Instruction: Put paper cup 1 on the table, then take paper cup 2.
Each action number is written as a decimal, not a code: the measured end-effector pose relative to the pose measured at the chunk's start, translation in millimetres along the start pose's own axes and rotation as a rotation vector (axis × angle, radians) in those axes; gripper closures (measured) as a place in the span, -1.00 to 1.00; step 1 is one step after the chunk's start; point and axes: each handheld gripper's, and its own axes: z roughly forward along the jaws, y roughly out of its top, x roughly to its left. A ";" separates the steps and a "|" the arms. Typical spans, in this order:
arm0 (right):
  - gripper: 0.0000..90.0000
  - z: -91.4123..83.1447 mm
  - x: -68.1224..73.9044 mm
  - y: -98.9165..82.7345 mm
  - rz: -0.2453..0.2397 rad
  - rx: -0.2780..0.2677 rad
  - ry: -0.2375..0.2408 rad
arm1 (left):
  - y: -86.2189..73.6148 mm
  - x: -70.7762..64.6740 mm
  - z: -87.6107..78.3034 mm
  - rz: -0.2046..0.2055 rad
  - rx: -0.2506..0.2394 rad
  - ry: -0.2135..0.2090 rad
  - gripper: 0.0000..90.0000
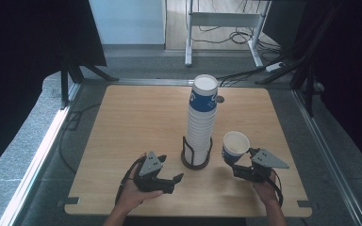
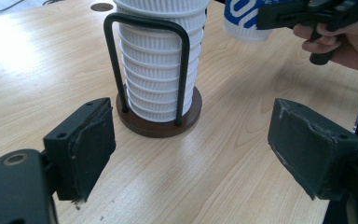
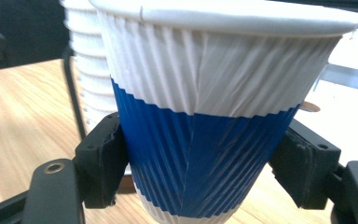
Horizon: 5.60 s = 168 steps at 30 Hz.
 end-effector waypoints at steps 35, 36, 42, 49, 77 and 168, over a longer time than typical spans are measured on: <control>-0.43 40.9 -29.0 -32.1 0.026 0.294 -0.116 | -1.4 -2.7 4.2 0.011 0.018 -0.007 -0.65; -0.43 41.0 -29.2 -32.3 0.028 0.298 -0.118 | -1.3 -2.9 4.1 0.011 0.018 -0.007 -0.65; -0.44 41.5 -29.4 -33.5 0.026 0.319 -0.127 | -1.8 -2.1 4.6 0.011 0.022 -0.006 -0.65; -0.47 41.6 -27.7 -33.5 0.027 0.325 -0.130 | -1.8 -2.1 4.5 0.013 0.023 -0.007 -0.65; -0.70 -0.2 -15.2 -10.3 0.056 0.175 -0.144 | -1.0 2.2 -0.4 -0.008 0.002 -0.002 -0.65; -0.49 -13.3 25.7 56.2 -0.007 0.028 0.204 | 92.8 28.9 80.7 0.059 -0.022 -0.041 -0.70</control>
